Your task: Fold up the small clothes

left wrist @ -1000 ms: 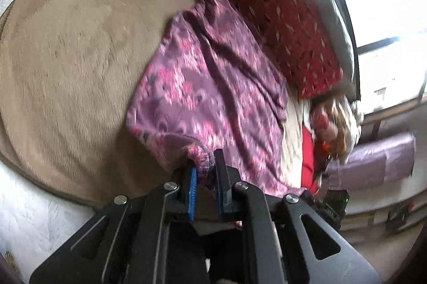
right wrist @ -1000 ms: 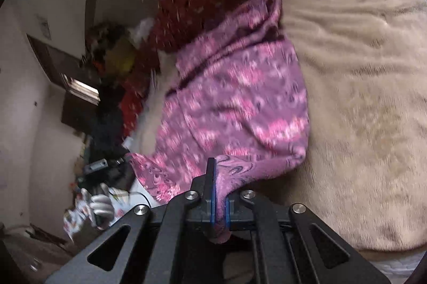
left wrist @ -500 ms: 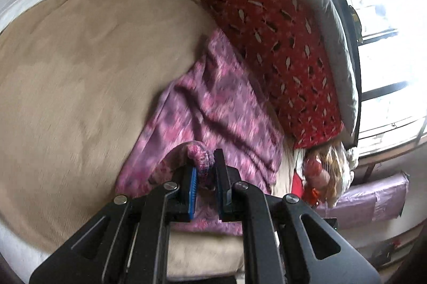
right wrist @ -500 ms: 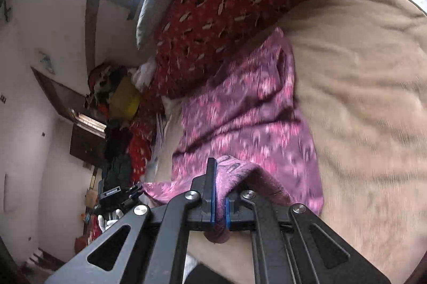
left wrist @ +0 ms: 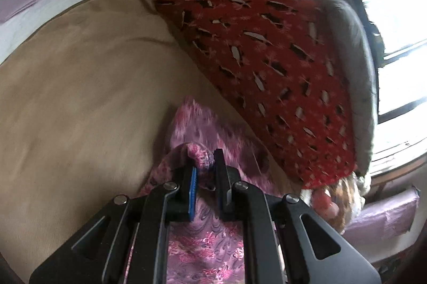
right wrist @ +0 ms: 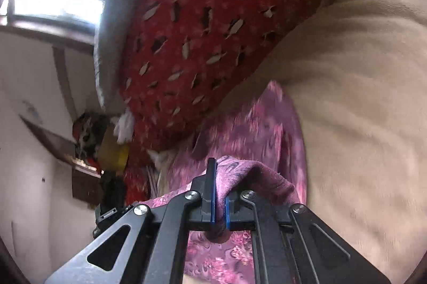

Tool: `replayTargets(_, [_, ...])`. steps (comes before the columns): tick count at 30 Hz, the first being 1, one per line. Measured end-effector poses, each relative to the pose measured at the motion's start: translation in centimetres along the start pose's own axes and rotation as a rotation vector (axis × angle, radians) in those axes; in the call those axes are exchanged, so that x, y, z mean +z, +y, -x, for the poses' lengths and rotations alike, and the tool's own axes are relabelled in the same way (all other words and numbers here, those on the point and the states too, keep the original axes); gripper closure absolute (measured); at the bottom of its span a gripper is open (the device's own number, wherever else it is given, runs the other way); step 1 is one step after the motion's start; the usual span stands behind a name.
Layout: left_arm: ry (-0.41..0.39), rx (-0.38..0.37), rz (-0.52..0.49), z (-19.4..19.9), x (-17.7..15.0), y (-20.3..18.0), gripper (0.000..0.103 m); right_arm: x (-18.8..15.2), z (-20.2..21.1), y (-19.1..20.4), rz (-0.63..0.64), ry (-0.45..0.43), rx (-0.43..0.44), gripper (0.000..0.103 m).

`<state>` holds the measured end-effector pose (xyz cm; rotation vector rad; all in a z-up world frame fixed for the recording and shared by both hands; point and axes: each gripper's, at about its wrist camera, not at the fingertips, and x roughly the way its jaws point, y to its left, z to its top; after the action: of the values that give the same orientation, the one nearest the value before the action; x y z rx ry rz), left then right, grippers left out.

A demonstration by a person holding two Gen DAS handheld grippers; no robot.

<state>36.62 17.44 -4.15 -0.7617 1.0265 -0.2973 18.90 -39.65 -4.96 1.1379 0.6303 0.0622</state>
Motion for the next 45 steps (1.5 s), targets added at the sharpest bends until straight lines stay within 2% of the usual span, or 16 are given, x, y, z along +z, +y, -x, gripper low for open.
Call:
replayTargets(7, [0.013,0.094,-0.029,-6.7,3.5,-0.8,0.094,3.2,-4.7,-2.1,-0.041,0.020,-0.052,0.099])
replayTargets(14, [0.040,0.163,0.008,-10.5,5.8,-0.4,0.094,5.4,-6.5,-4.4,-0.178,0.005,-0.004,0.095])
replayTargets(17, [0.060,0.115,0.115,-10.6,6.8,0.4,0.094,6.4,-6.6,-5.7,-0.282,-0.030,-0.009,0.095])
replayTargets(19, [0.073,0.034,0.195,-10.0,7.3,1.0,0.094,6.7,-6.3,-6.3,-0.343,-0.051,0.013,0.095])
replayTargets(20, [0.083,-0.019,0.218,-9.6,7.6,1.2,0.093,6.8,-6.1,-6.4,-0.356,-0.061,0.029,0.094])
replayTargets(22, [0.078,-0.057,0.204,-8.6,7.8,1.0,0.092,7.1,-5.3,-6.1,-0.345,-0.085,0.052,0.094])
replayTargets(24, [0.034,-0.043,0.188,-7.2,8.0,0.9,0.080,7.1,-3.9,-6.0,-0.349,-0.159,0.081,0.087])
replayTargets(26, [-0.019,-0.039,0.216,-5.7,8.3,1.7,0.066,7.2,-1.5,-6.5,-0.389,-0.282,0.141,0.065])
replayTargets(27, [-0.027,-0.037,0.229,-5.2,8.4,2.2,0.065,7.2,-0.6,-6.7,-0.394,-0.311,0.153,0.063])
replayTargets(30, [-0.004,0.010,0.171,-4.7,8.3,2.8,0.065,7.7,-0.4,-5.6,-0.252,-0.208,-0.041,0.062])
replayTargets(33, [0.083,0.035,0.055,-6.0,6.7,2.5,0.064,7.1,-2.2,-3.7,-0.050,-0.104,-0.221,0.061])
replayTargets(37, [0.192,0.070,-0.093,-8.5,4.2,1.0,0.064,6.1,-6.1,-2.2,0.088,0.009,-0.304,0.061])
replayTargets(41, [0.160,0.197,-0.219,-10.5,3.5,-1.9,0.061,6.3,-9.5,-0.1,0.209,0.021,-0.420,0.061])
replayTargets(42, [0.129,0.232,-0.225,-10.8,3.7,-2.3,0.061,6.7,-9.8,-0.1,0.191,0.006,-0.417,0.066])
replayTargets(44, [0.064,0.311,-0.186,-11.3,4.3,-2.4,0.061,7.6,-9.9,-1.6,0.076,-0.018,-0.423,0.093])
replayTargets(45, [0.046,0.375,-0.154,-11.7,4.7,-2.1,0.061,8.1,-10.0,-2.7,0.002,-0.016,-0.457,0.093])
